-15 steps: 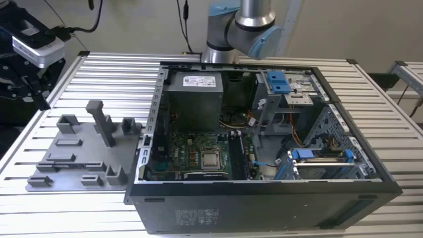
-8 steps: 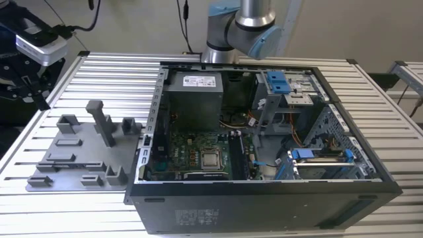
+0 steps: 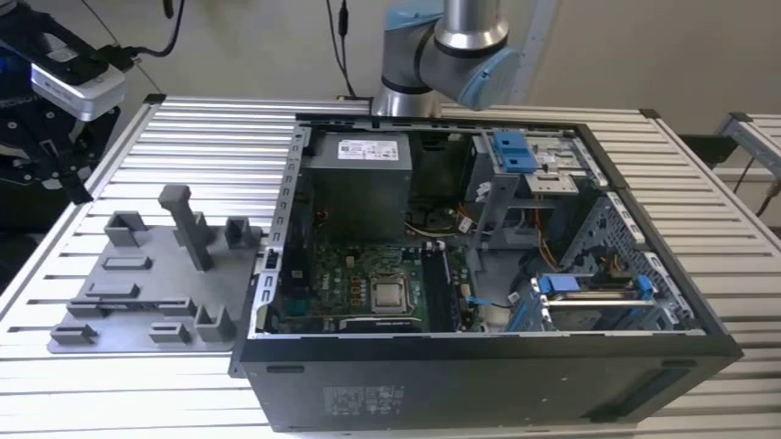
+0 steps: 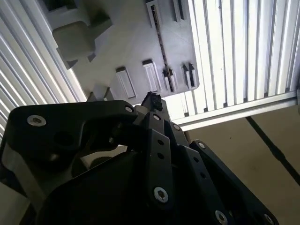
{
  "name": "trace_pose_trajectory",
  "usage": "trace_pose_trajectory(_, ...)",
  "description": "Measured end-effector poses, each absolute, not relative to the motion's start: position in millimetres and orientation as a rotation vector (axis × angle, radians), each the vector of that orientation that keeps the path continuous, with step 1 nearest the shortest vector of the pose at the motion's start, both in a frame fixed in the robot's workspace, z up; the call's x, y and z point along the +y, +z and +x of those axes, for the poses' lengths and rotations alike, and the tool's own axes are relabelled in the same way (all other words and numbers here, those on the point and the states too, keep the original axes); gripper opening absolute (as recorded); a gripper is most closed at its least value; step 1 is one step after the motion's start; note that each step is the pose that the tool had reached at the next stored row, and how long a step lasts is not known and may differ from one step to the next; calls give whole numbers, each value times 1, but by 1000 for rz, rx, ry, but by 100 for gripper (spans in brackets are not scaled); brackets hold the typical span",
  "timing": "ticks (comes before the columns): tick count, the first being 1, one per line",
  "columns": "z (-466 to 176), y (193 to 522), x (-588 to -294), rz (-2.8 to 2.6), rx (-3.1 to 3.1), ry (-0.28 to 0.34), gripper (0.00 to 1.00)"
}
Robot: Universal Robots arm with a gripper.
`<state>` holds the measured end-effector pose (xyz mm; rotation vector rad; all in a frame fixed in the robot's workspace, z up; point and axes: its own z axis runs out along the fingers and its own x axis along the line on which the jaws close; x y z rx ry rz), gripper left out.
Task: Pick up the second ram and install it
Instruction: 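Pick up the second ram and move it above second insertion slot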
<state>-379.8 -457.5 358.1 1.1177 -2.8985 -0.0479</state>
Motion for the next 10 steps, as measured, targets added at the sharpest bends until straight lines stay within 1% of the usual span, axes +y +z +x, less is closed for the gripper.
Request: trace_pose_trajectory(10, -380, 358, -457, 1141, -2889, -47, 11)
